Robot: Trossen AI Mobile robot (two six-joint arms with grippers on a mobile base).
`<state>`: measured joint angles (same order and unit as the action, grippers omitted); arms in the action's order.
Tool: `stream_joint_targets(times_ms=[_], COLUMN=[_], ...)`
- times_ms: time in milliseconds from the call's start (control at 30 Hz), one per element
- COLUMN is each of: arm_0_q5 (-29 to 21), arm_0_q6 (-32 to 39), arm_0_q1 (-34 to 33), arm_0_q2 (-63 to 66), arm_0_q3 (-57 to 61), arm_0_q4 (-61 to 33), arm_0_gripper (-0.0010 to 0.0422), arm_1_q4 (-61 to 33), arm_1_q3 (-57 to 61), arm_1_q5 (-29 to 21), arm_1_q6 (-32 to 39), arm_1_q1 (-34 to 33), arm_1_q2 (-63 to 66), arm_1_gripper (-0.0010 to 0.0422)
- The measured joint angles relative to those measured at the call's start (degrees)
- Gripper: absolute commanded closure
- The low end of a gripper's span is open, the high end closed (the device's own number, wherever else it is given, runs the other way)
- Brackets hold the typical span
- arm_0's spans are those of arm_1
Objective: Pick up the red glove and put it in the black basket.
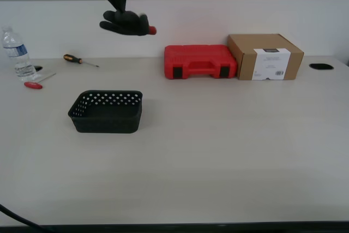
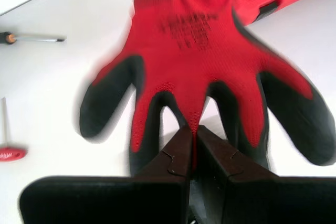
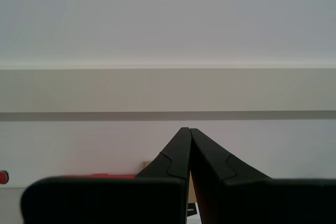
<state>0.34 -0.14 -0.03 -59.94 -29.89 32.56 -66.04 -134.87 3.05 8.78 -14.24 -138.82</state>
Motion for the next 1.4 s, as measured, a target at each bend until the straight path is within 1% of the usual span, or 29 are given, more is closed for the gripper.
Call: stream_joint_targets(times_ms=[100, 200, 267, 400, 467, 567, 600, 700, 733, 767, 800, 867, 933, 1067, 1167, 1267, 1400], arm_0_q5=[0.0, 0.0, 0.0, 0.0, 0.0, 0.0, 0.0, 0.0, 0.0, 0.0, 0.0, 0.0, 0.0, 0.0, 0.0, 0.0, 0.0], arm_0_q6=[0.0, 0.0, 0.0, 0.0, 0.0, 0.0, 0.0, 0.0, 0.0, 0.0, 0.0, 0.0, 0.0, 0.0, 0.0, 0.0, 0.0], arm_0_q1=[0.1, 0.0, 0.0, 0.0, 0.0, 0.0, 0.0, 0.1, 0.1, 0.0, 0.0, 0.0, 0.0, 0.0, 0.0, 0.0, 0.1], arm_0_q2=[0.0, 0.0, 0.0, 0.0, 0.0, 0.0, 0.0, 0.0, 0.0, 0.0, 0.0, 0.0, 0.0, 0.0, 0.0, 0.0, 0.0], arm_0_q3=[0.0, 0.0, 0.0, 0.0, 0.0, 0.0, 0.0, 0.0, 0.0, 0.0, 0.0, 0.0, 0.0, 0.0, 0.0, 0.0, 0.0], arm_0_q4=[-0.1, -0.1, -0.1, -0.2, -0.2, -0.2, -0.2, -0.2, -0.2, -0.2, -0.2, -0.2, -0.2, -0.2, -0.2, -0.2, -0.2], arm_0_gripper=[0.0412, 0.0412, 0.0412, 0.0412, 0.0412, 0.0412, 0.0412, 0.0412, 0.0412, 0.0412, 0.0412, 0.0412, 0.0412, 0.0412, 0.0412, 0.0412, 0.0412], arm_1_q4=[-5.1, -5.2, -1.5, 14.0, 17.9, 20.1, 19.2, 20.4, 23.3, 23.5, 26.5, 29.7, 30.6, 35.4, 37.4, 37.4, 38.2], arm_1_q3=[0.3, 4.3, 12.0, 37.4, 45.5, 56.6, 58.6, 67.5, 72.3, 75.4, 78.4, 81.6, 83.0, 83.8, 82.9, 80.2, 76.6], arm_1_q5=[0.1, 0.2, 0.8, 1.0, 1.0, 1.0, 0.9, 0.9, 0.9, 0.8, 0.8, 0.8, 0.7, 0.6, -1.4, -2.1, -2.1], arm_1_q6=[0.2, 0.0, -0.3, -1.7, -2.5, -2.8, -2.8, -3.0, -3.3, -3.4, -3.8, -4.5, -5.2, -5.4, -7.1, -7.6, -7.6], arm_1_q1=[-0.1, -0.3, -0.3, -0.3, 0.0, 0.3, 0.3, 0.3, 0.3, 0.3, 0.3, 0.6, 0.7, 0.8, 0.9, 1.0, 1.1], arm_1_q2=[0.1, 1.9, 5.8, 20.2, 25.6, 32.8, 34.2, 38.6, 40.8, 42.2, 43.3, 43.6, 42.5, 41.5, 41.3, 37.0, 26.6], arm_1_gripper=[0.0414, 0.0414, 0.0414, 0.0414, 0.0414, 0.0414, 0.0414, 0.0414, 0.0413, 0.0413, 0.0413, 0.0413, 0.0413, 0.0413, 0.0413, 0.0413, 0.0413])
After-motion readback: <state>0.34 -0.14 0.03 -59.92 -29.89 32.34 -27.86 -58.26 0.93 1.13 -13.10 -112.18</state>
